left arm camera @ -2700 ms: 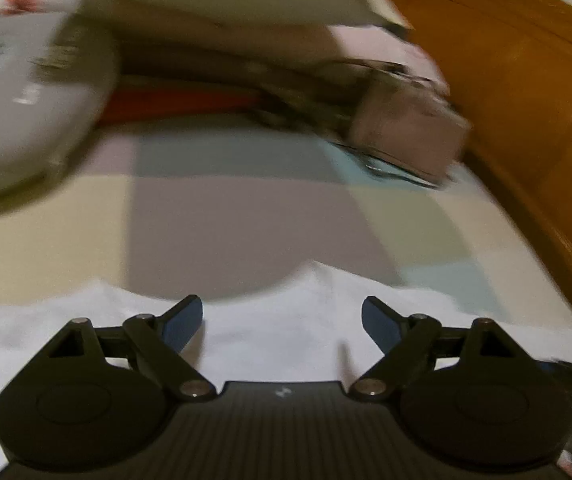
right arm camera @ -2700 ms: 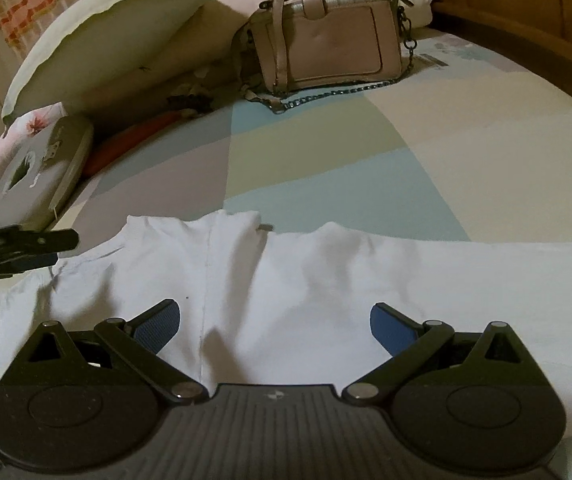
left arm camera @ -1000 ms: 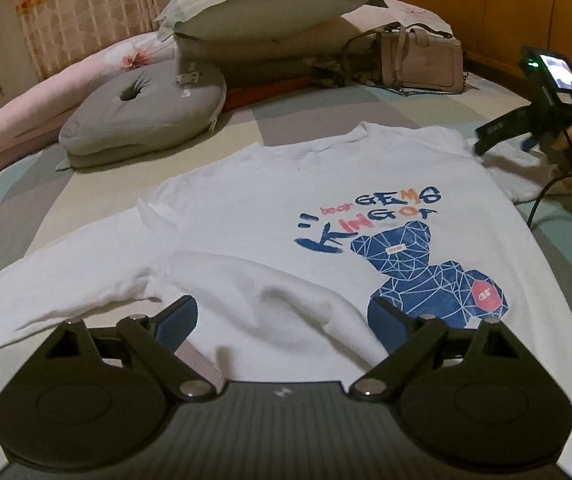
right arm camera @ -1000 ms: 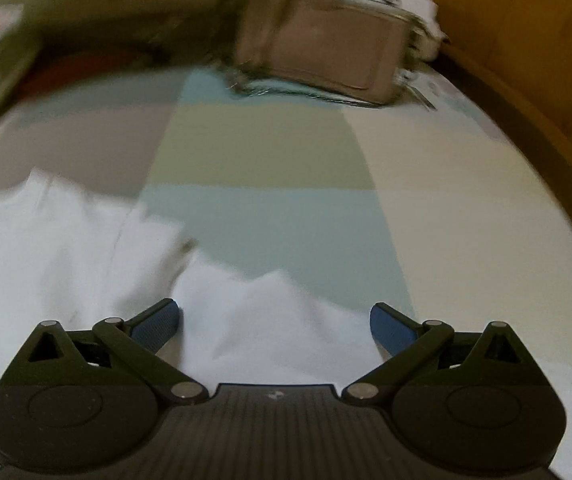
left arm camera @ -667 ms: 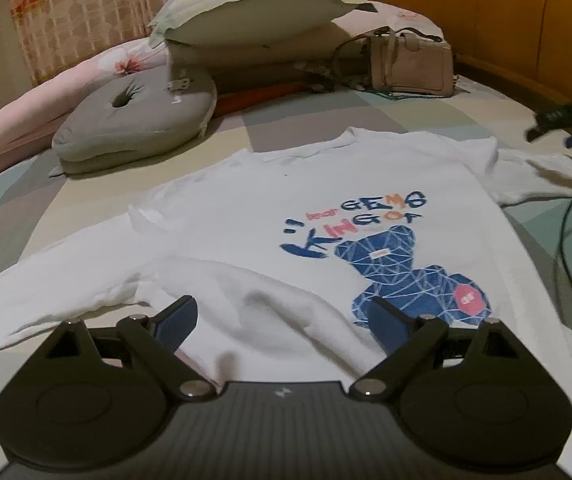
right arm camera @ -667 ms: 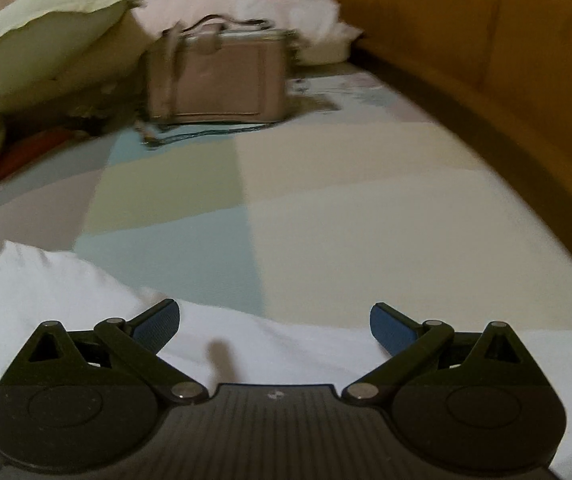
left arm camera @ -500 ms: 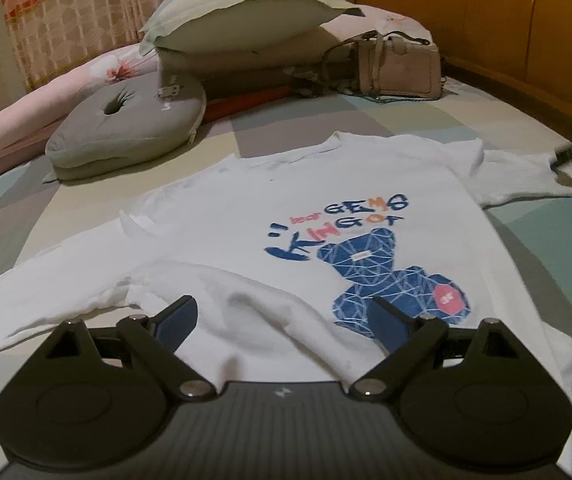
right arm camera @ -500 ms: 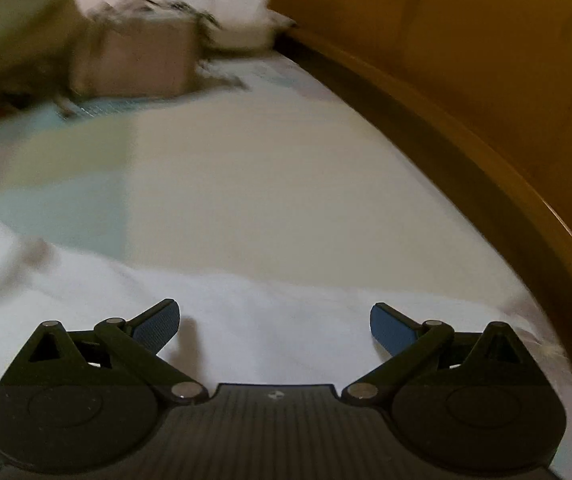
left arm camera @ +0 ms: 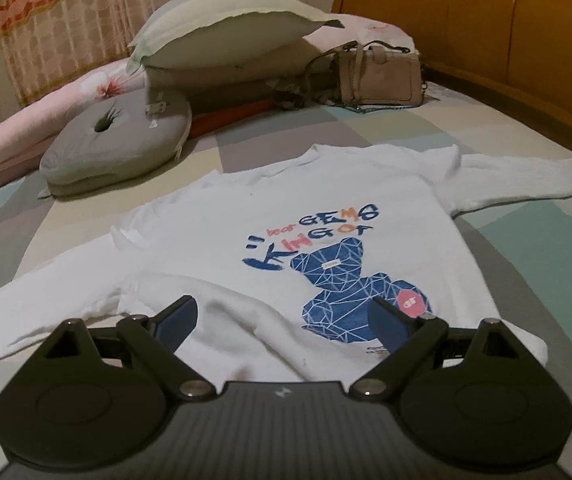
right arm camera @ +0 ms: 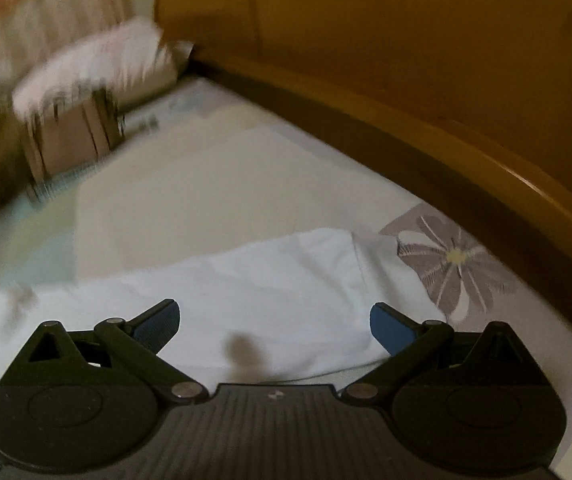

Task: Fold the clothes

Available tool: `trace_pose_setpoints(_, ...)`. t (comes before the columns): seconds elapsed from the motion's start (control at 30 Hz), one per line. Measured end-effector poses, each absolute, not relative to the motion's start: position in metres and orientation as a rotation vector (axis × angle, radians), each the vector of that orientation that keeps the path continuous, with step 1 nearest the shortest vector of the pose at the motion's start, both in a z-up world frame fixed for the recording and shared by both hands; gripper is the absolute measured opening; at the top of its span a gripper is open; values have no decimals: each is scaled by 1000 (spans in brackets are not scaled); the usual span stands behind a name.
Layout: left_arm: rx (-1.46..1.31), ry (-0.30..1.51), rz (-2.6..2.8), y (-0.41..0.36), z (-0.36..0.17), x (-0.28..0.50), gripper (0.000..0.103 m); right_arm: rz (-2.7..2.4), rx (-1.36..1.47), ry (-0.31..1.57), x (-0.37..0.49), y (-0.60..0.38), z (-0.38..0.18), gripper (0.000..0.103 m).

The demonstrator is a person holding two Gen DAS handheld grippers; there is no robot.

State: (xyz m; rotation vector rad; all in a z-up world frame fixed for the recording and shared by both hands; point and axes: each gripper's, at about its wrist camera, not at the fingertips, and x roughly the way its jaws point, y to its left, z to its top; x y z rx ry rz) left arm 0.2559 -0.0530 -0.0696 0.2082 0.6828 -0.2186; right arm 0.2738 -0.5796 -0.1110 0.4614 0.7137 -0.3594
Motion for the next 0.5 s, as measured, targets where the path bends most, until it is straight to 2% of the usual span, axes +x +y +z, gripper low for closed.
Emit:
trace_pose_setpoints(0.3, 189, 701, -244, -58, -74, 257, 92, -224, 791, 620, 234, -599, -131, 103)
trace_pose_setpoints(0.5, 198, 702, -240, -61, -73, 255, 92, -236, 906, 455, 237, -614, -158, 103)
